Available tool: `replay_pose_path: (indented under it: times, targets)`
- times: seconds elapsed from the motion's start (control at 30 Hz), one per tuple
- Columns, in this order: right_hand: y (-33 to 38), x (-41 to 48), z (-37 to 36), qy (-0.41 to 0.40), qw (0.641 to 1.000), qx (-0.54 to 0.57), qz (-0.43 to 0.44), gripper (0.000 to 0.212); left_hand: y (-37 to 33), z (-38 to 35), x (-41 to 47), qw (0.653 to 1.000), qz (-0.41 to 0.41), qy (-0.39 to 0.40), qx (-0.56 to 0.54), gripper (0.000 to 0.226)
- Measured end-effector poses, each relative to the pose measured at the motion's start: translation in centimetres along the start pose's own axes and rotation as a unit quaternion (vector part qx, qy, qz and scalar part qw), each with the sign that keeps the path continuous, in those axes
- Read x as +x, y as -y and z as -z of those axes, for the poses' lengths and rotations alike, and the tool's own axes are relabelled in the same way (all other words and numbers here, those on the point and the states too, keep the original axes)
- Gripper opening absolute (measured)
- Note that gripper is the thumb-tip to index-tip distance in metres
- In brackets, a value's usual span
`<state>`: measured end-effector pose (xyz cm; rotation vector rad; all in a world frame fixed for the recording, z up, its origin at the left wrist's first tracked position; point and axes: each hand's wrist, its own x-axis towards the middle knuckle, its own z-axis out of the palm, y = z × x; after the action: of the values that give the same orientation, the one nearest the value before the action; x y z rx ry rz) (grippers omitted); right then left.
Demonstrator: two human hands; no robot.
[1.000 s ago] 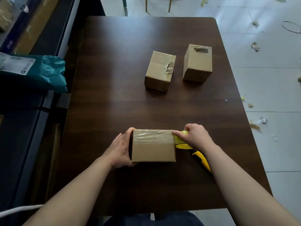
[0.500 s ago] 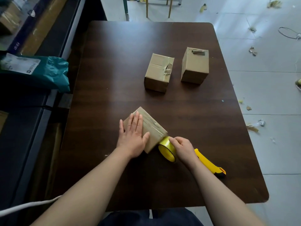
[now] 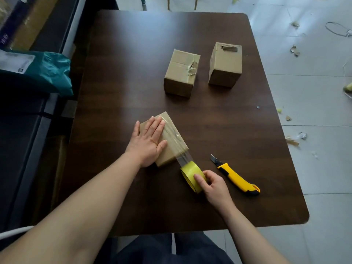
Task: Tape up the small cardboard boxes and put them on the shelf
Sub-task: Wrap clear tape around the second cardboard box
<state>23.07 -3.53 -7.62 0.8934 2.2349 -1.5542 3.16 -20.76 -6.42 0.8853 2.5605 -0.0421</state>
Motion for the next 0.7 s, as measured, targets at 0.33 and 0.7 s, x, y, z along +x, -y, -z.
replay_pose_path:
  times: [0.33,0.7]
  targets:
    - [1.1,-0.1,0.2,-0.027,1.000,0.002,-0.005,0.016,-2.3,-1.0,-2.1,0.987,0.098,-0.112,-0.059,0.072]
    - [2.1,1.2,1.6,0.011,0.996,-0.088,0.005,0.033,-12.5,-4.9,-6.9,0.659,0.375,-0.076,-0.648,0.044]
